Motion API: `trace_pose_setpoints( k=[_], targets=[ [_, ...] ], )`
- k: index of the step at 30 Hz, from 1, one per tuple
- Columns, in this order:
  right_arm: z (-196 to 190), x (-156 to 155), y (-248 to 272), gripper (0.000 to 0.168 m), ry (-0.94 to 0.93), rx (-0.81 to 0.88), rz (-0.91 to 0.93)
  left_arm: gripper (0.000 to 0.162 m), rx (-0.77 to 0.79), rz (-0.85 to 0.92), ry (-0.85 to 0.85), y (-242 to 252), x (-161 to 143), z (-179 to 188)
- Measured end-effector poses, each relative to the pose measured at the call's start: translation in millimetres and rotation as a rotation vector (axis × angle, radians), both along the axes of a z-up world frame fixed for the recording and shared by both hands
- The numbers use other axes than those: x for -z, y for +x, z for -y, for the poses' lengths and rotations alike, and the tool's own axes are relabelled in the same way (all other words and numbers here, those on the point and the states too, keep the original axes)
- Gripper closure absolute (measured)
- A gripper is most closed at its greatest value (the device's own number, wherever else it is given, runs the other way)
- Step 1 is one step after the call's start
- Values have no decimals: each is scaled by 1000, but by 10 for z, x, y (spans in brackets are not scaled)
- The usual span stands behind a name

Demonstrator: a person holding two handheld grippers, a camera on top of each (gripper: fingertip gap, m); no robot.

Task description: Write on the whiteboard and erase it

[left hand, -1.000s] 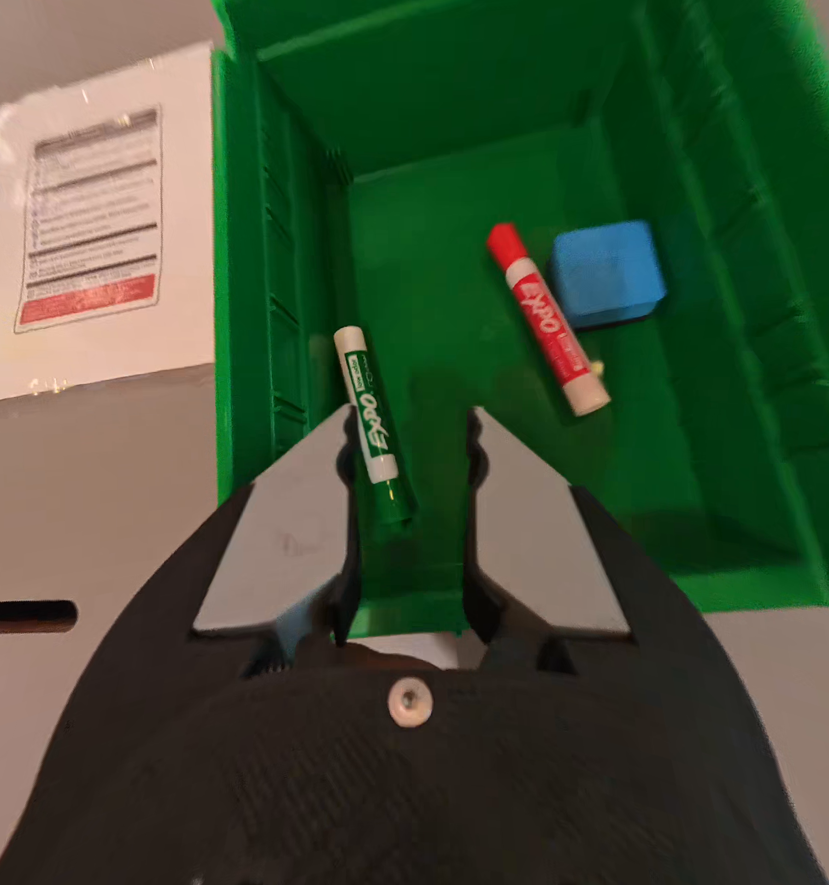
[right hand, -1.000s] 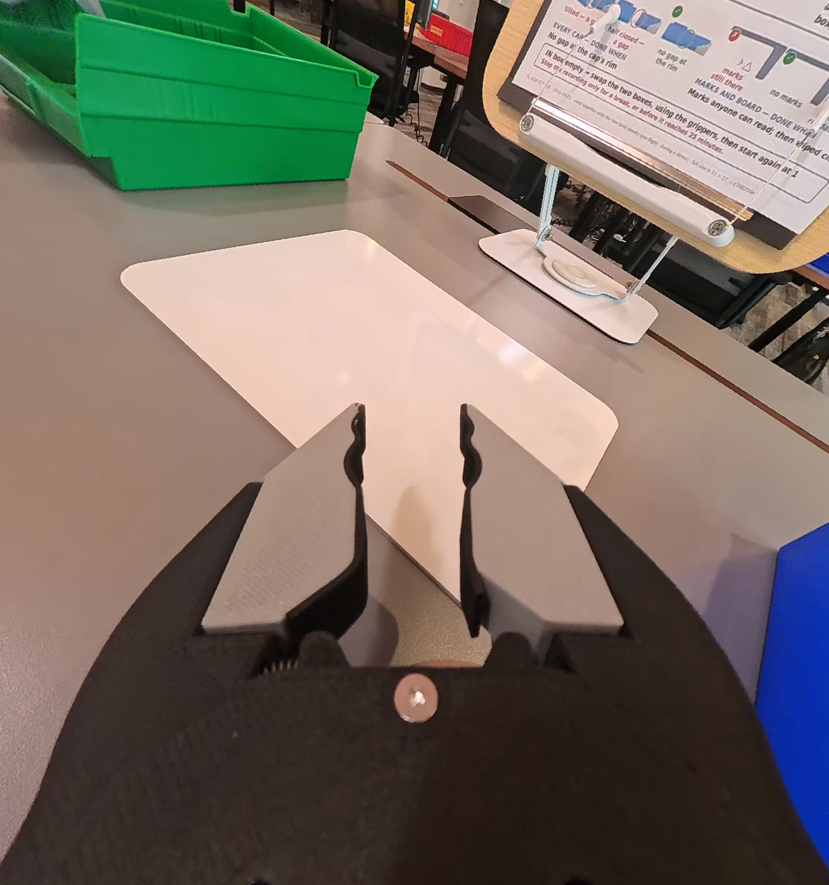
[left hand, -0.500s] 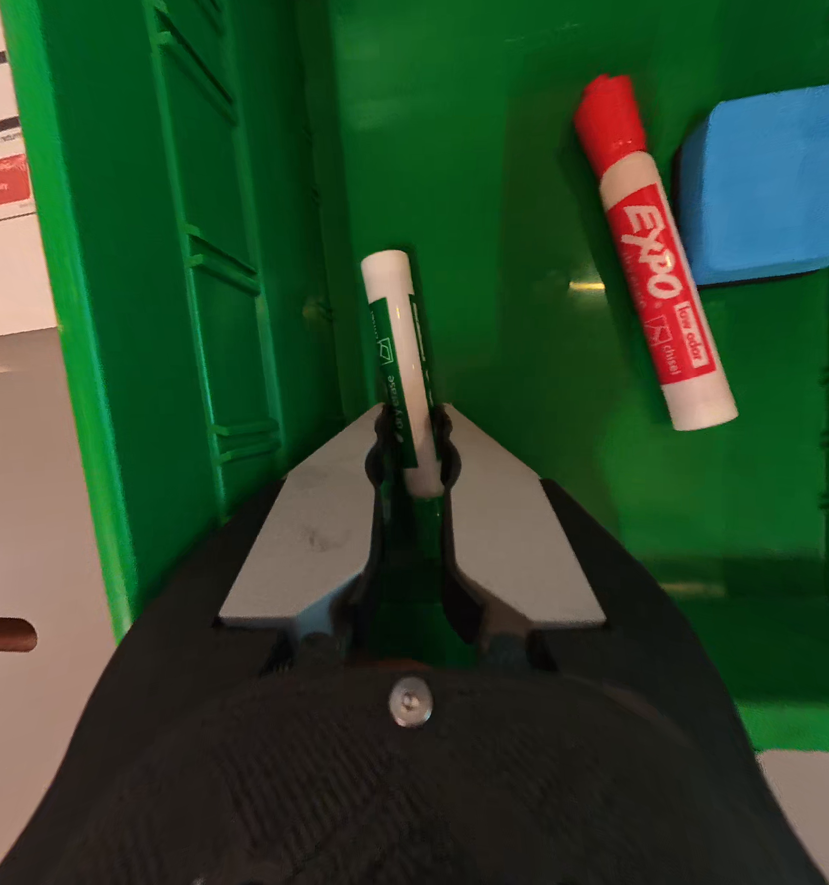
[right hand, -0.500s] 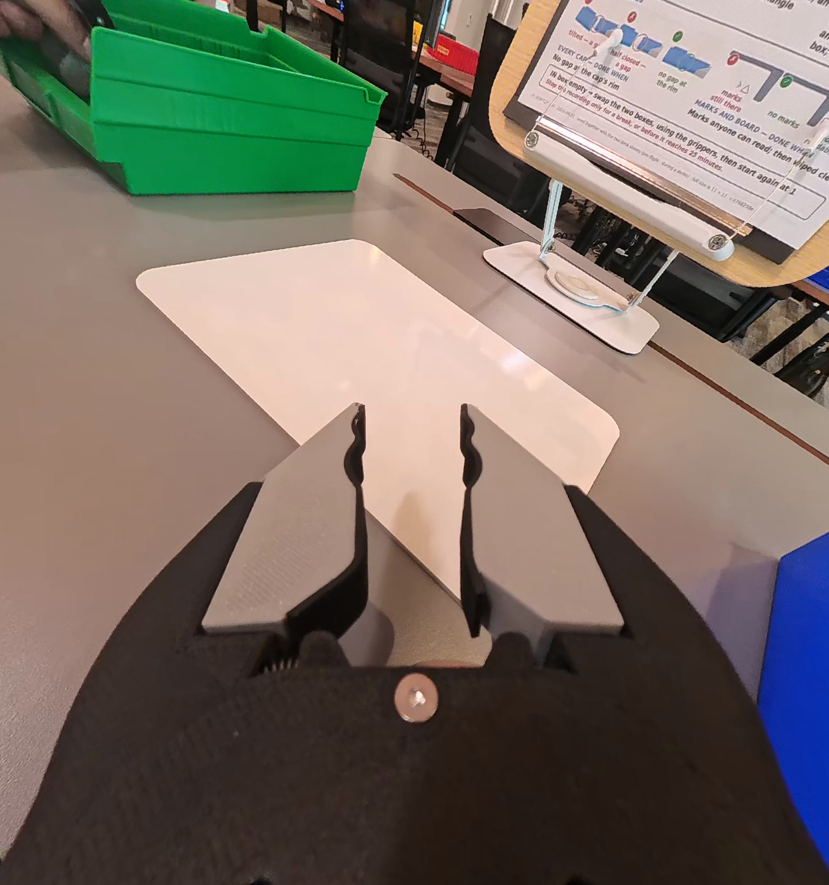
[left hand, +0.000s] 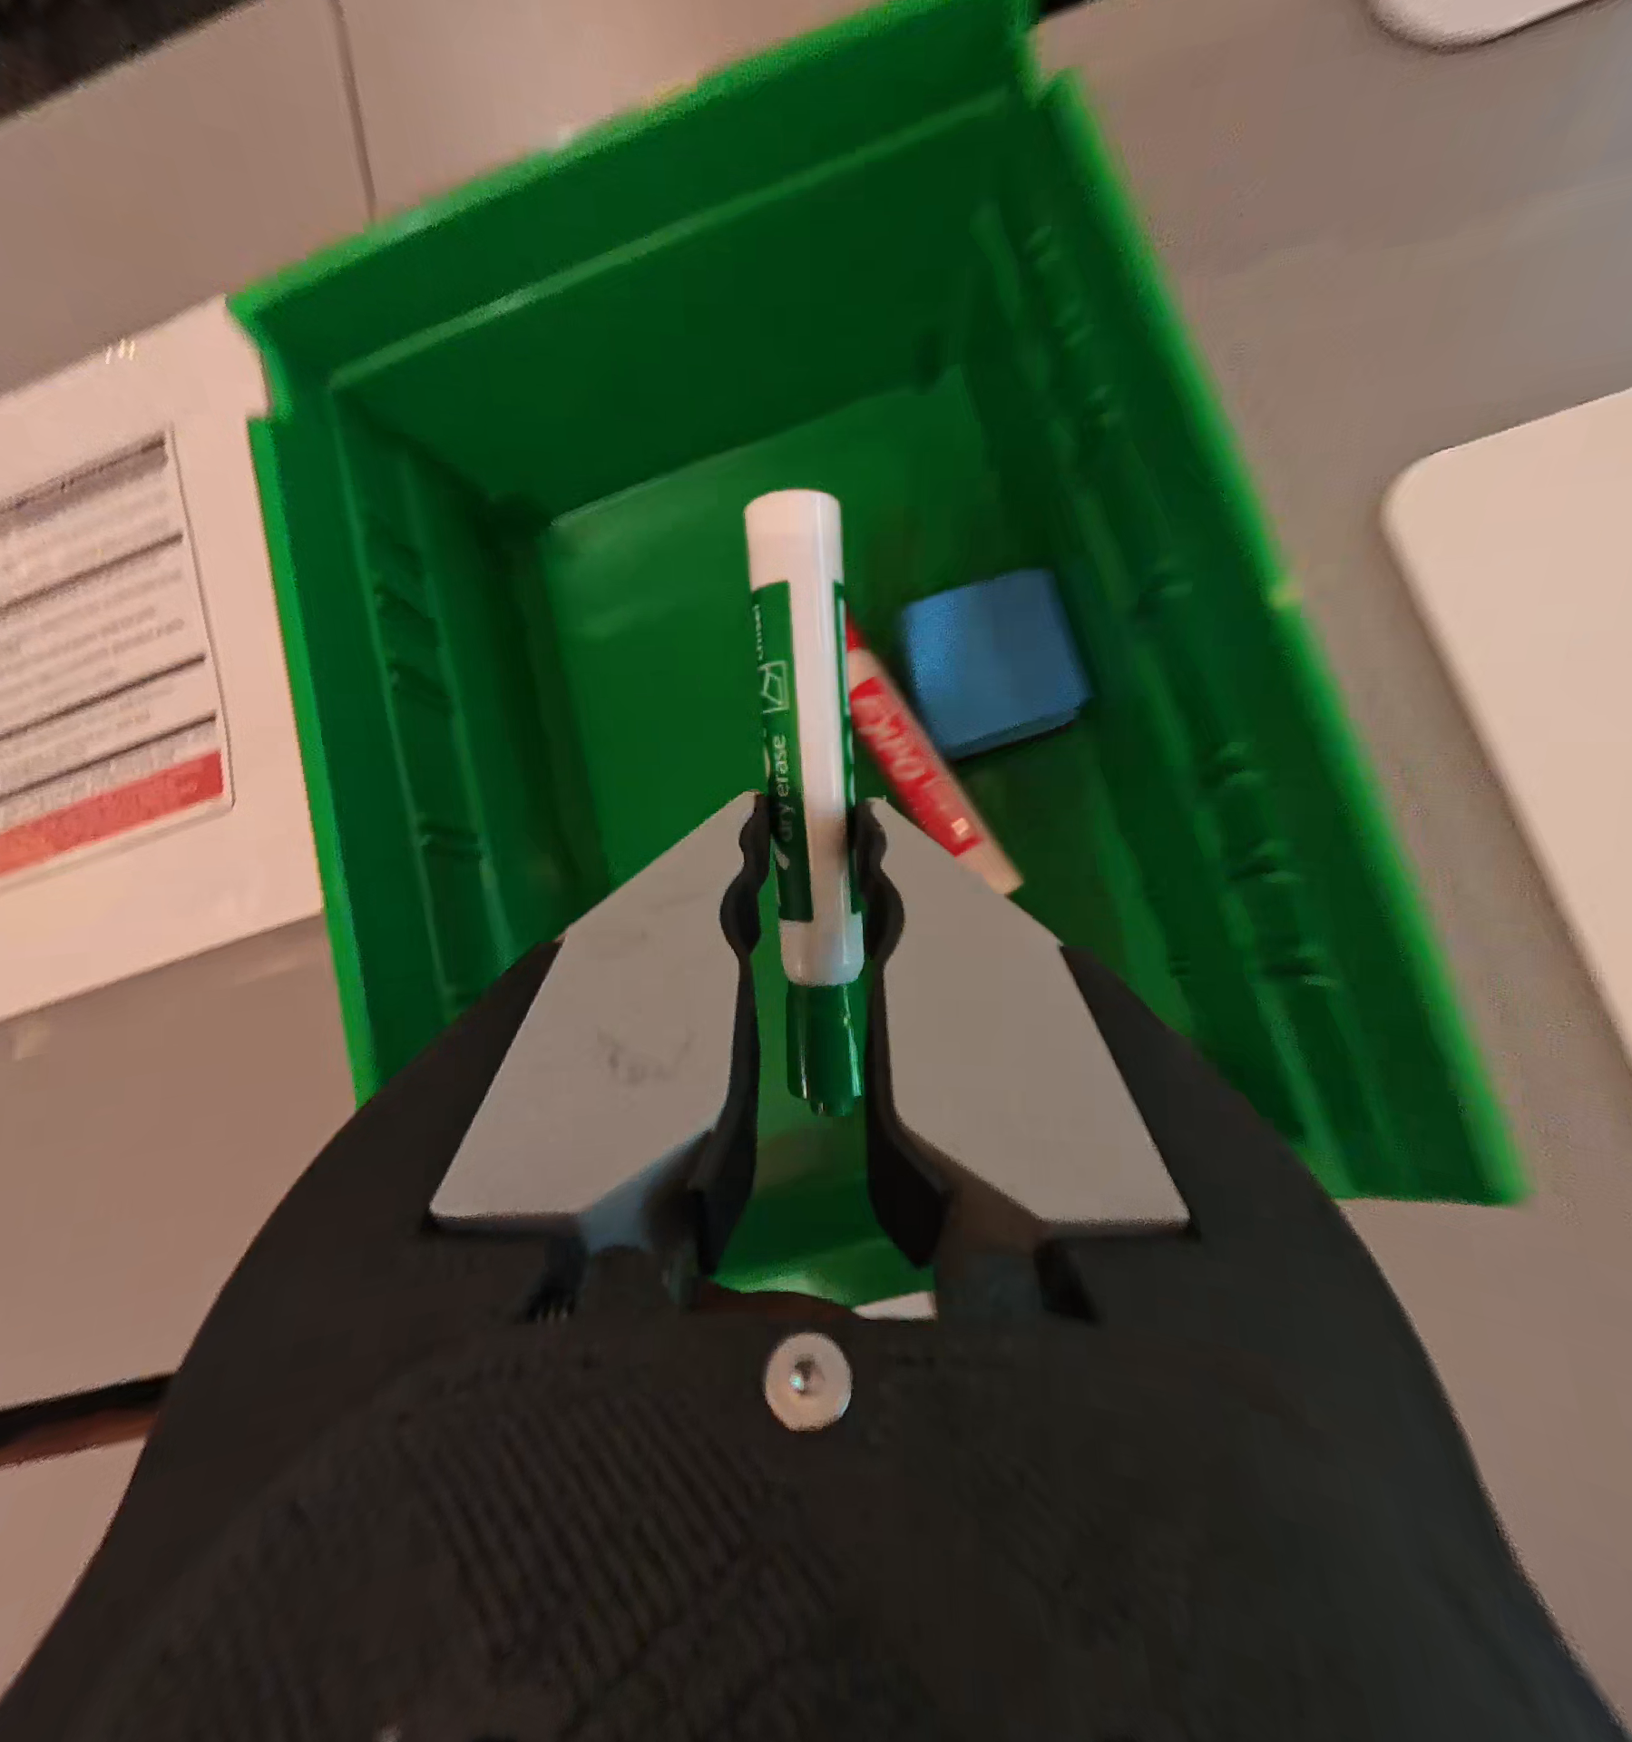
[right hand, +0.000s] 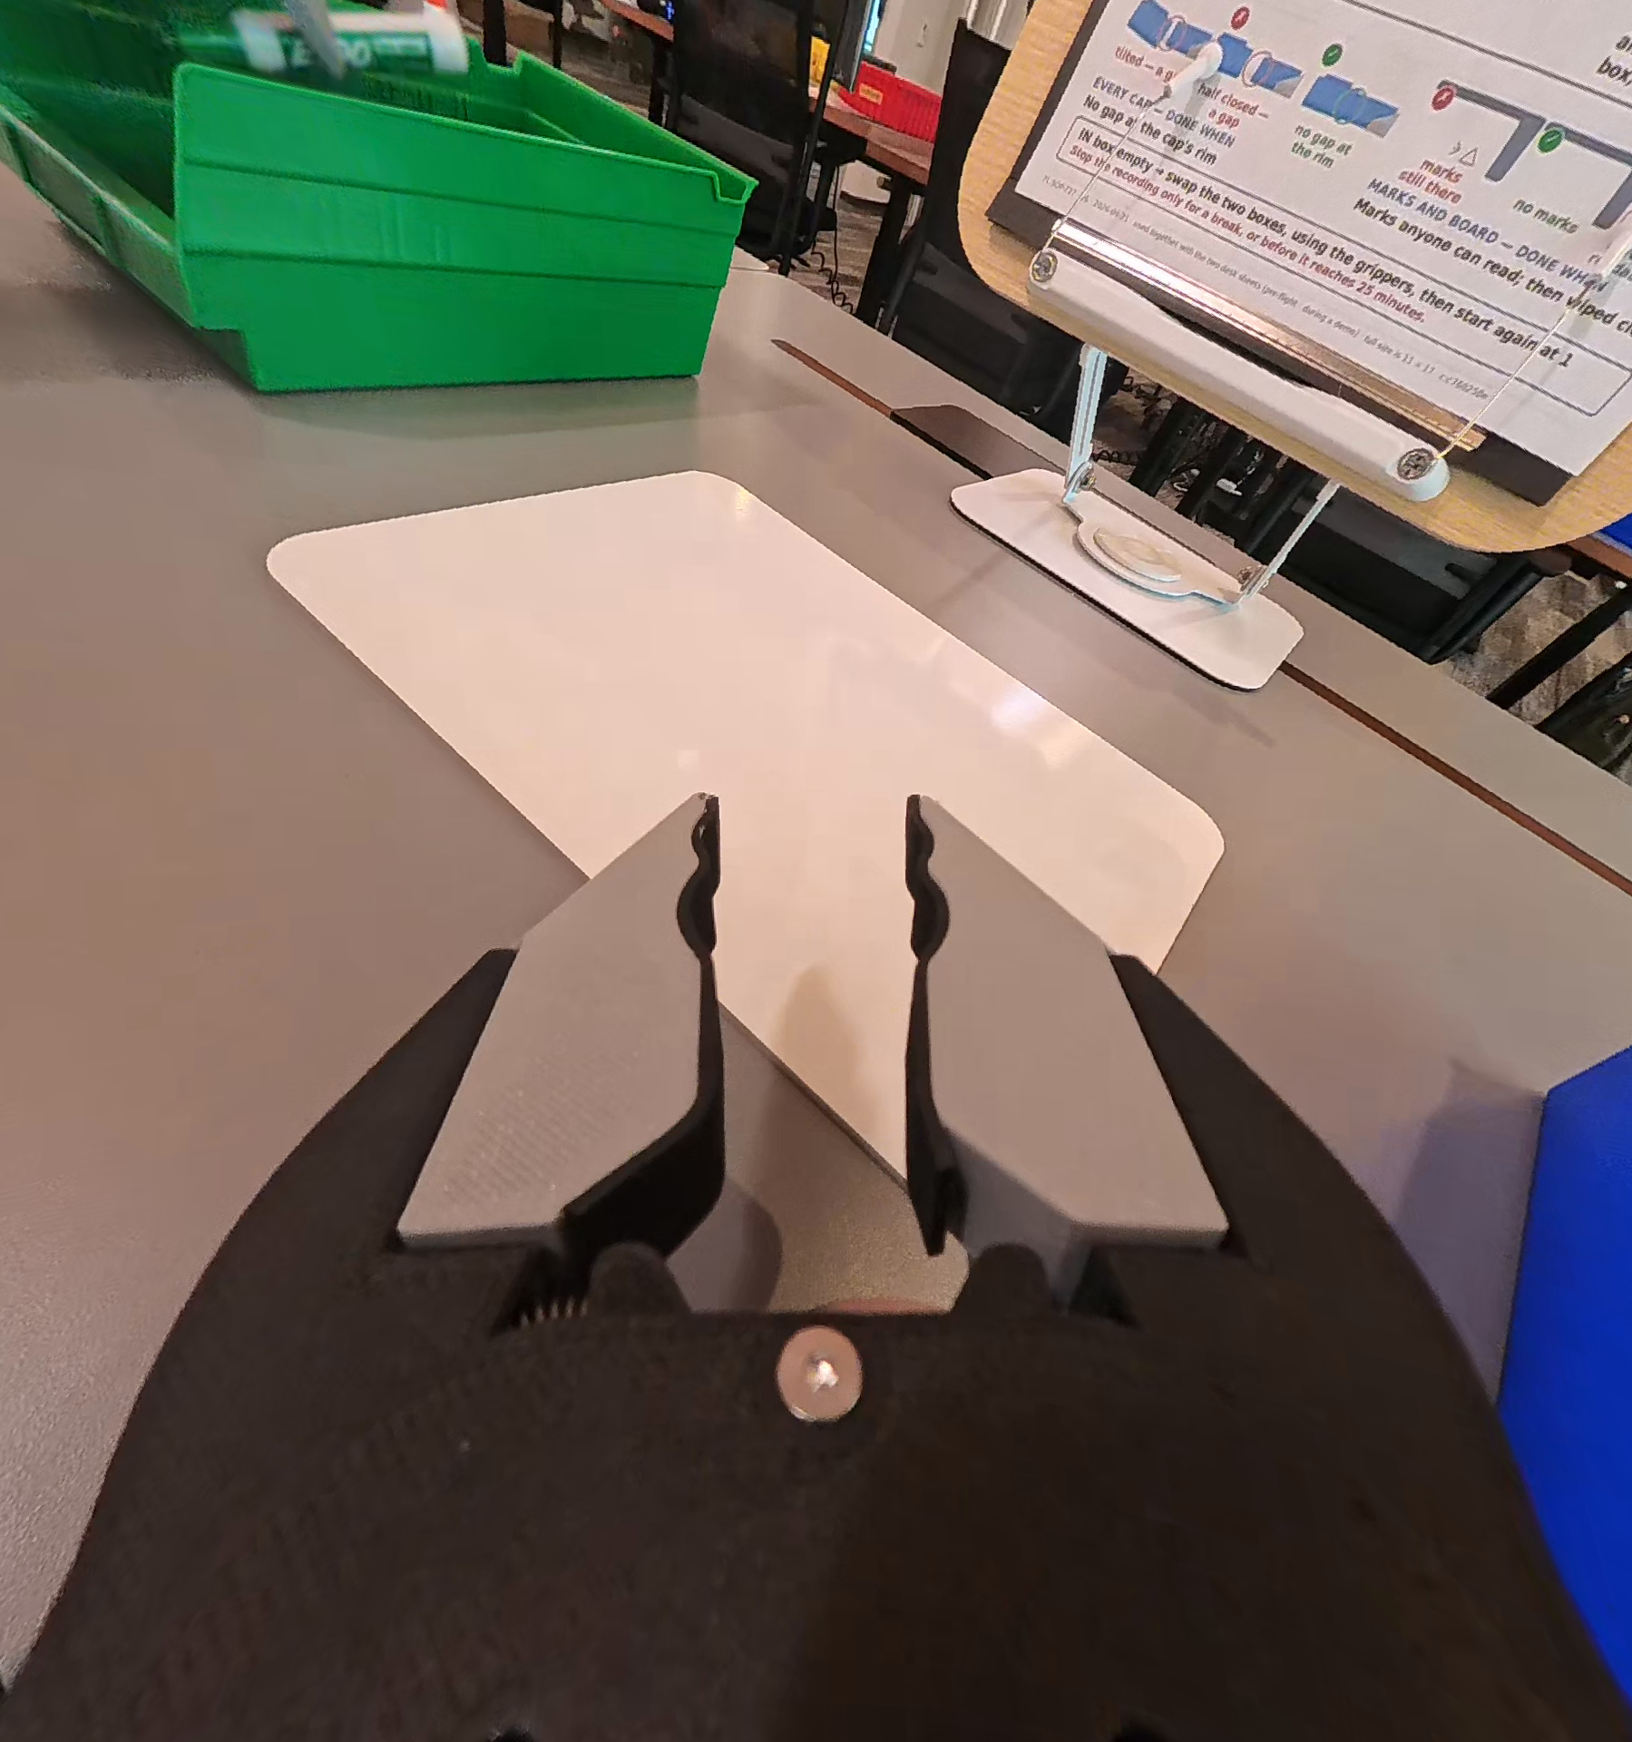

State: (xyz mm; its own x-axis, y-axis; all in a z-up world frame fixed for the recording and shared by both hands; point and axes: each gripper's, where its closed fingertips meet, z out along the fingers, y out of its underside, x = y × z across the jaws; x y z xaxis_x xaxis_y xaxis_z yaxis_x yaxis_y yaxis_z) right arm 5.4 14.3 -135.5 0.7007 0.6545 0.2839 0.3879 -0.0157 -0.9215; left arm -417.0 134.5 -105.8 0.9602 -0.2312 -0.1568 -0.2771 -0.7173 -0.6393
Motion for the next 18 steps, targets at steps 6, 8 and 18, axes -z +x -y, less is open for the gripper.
trace_pose_setpoints(
  k=[6, 8, 18],
  targets=[
    [4, -11, 3, 132, 12, 3, 2, 146, 159, 49, 82, 848, -444, -35],
    [8, -15, 2, 132, 15, 2, 0, 146, 203, 90, 80, 1143, -504, -21],
    [19, -29, -1, 132, 12, -10, -15, 146, 185, 305, 7, 1862, 37, 234]
  ],
)
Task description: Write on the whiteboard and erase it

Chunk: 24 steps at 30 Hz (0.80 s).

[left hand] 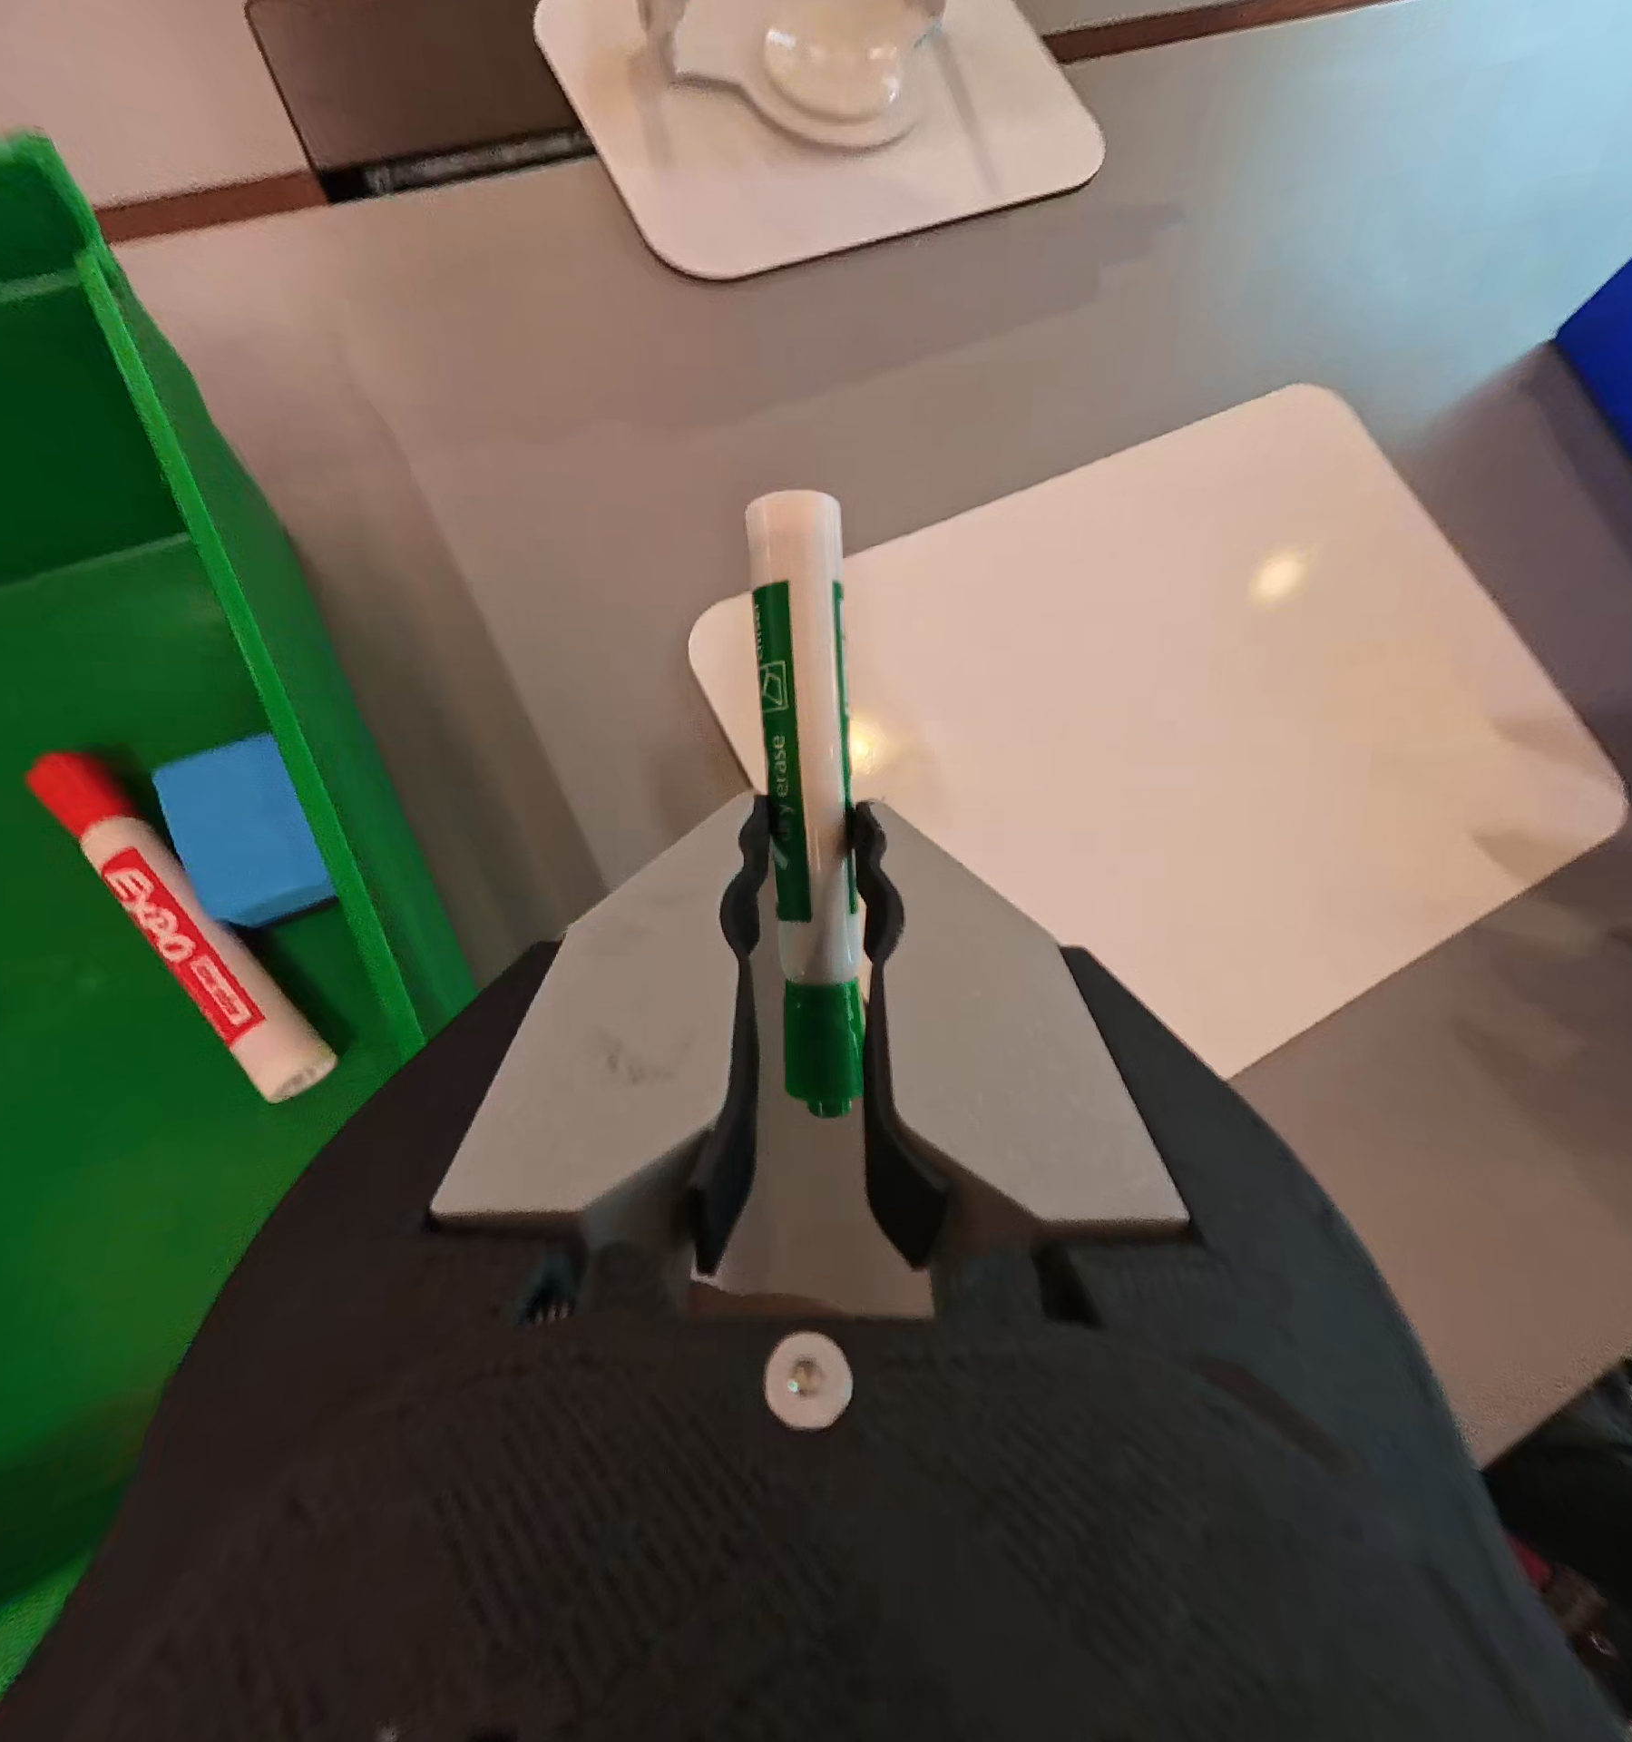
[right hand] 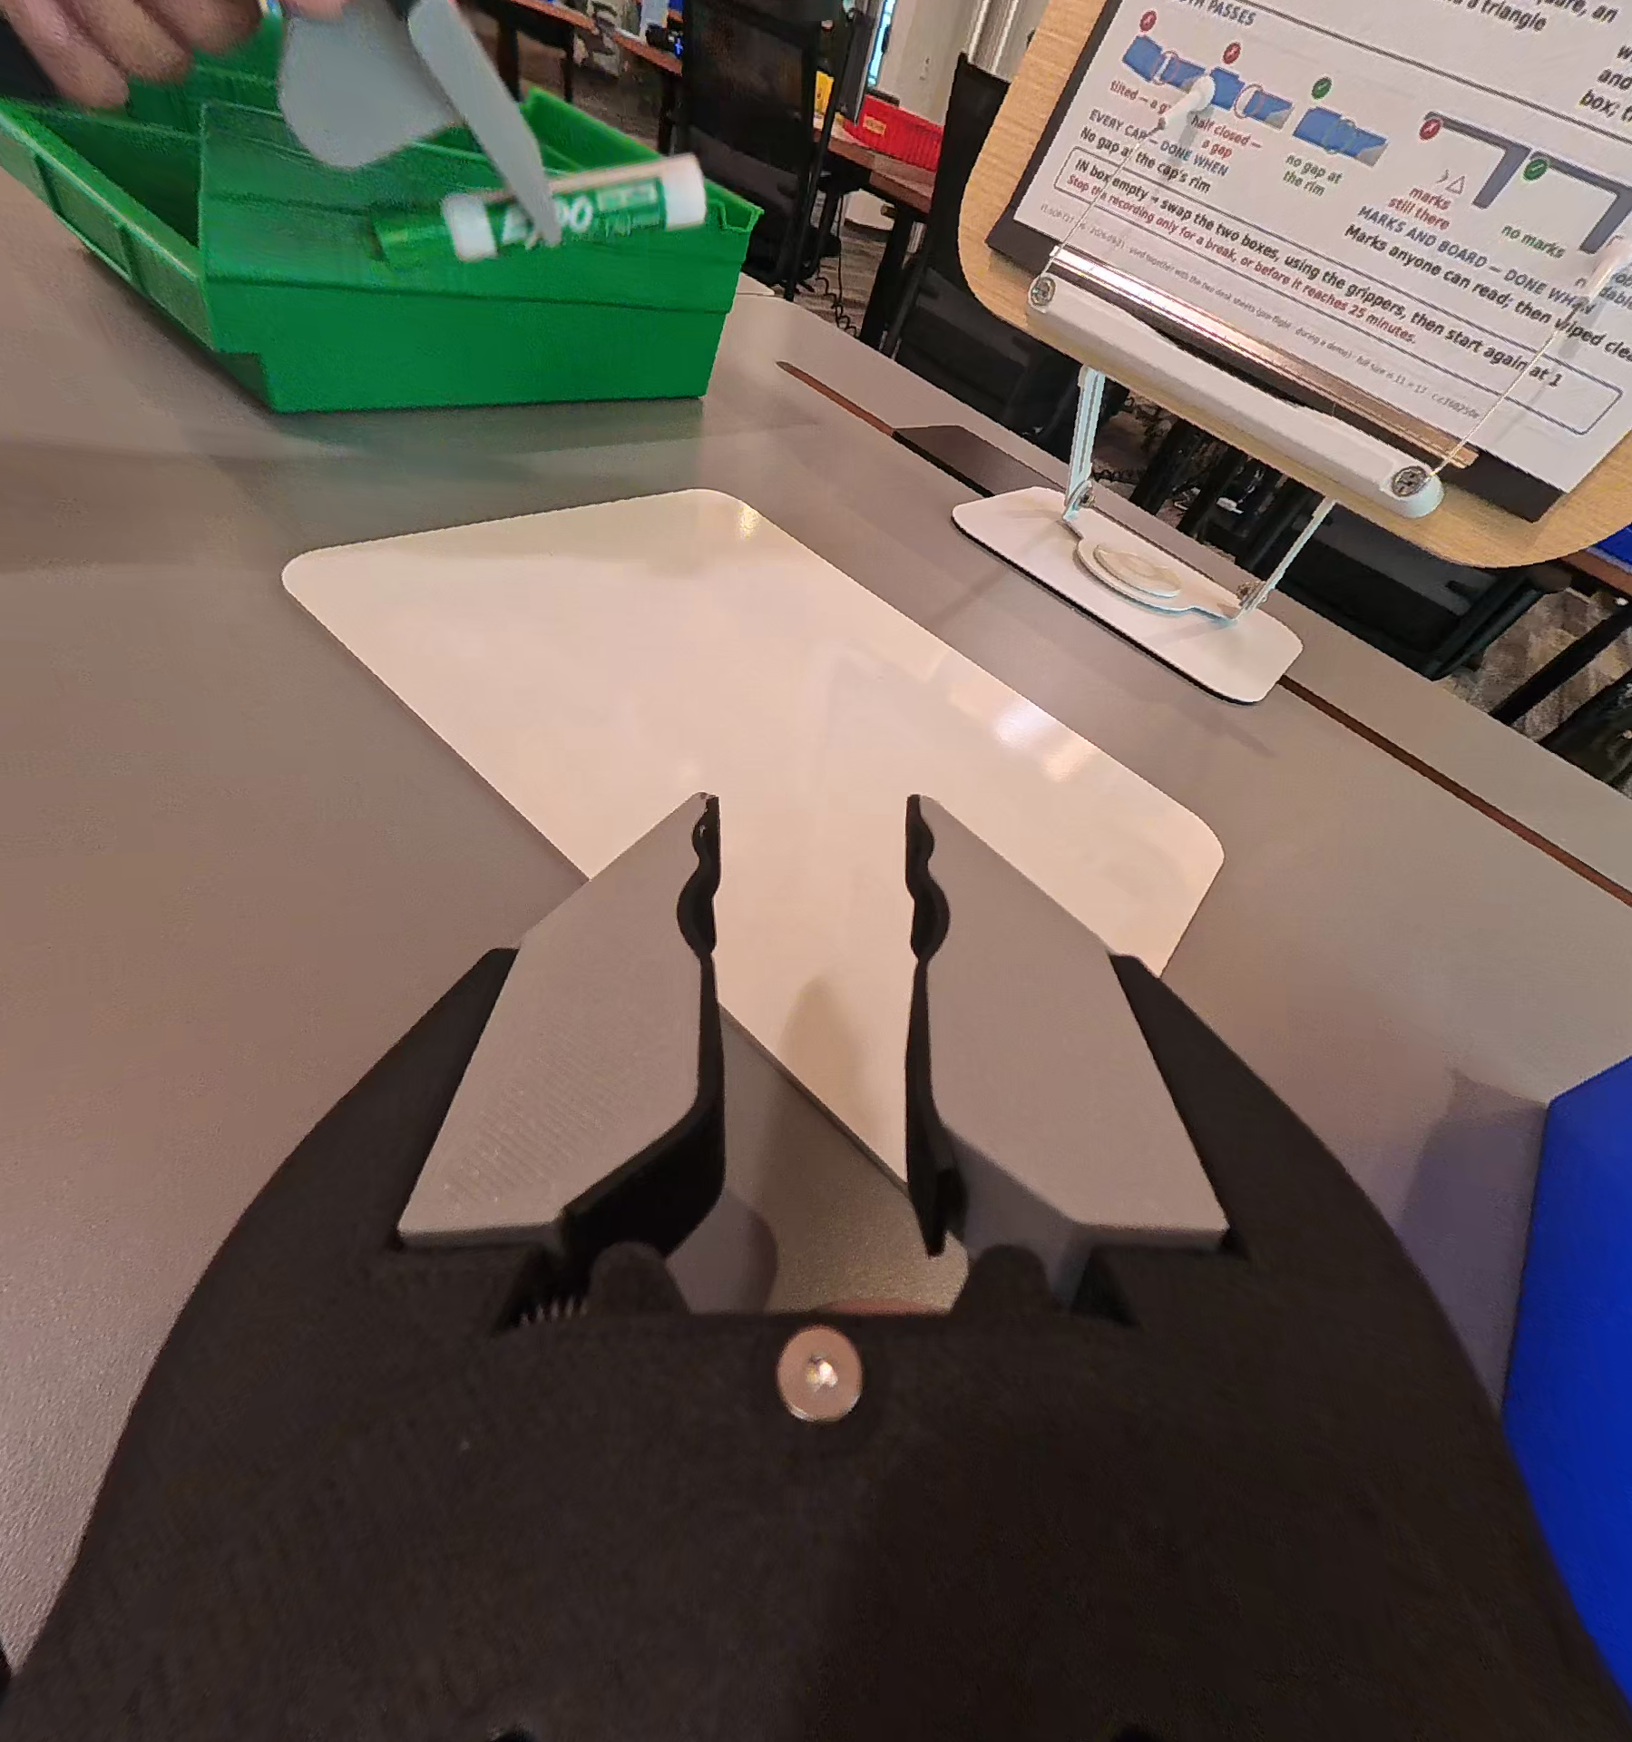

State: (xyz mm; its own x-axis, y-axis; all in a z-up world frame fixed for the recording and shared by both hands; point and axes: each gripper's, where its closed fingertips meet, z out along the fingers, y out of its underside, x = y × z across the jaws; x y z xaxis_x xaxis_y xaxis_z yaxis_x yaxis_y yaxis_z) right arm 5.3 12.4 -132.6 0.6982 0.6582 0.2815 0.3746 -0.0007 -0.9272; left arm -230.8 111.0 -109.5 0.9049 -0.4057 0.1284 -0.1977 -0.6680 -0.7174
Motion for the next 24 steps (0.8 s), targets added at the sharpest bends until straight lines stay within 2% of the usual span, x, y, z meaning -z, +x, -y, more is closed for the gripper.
trace_pose_setpoints(
  k=[12, 18, 24],
  targets=[
    [-1, 2, -3, 132, 5, 3, 7, 146, -146, 29, -76, -50, 793, 104],
    [-1, 4, -4, 132, 3, 2, 8, 146, -147, 61, -71, -43, 903, 131],
    [-1, 3, -1, 132, 2, 2, 5, 131, -95, 96, -78, 39, 823, 260]
  ],
)
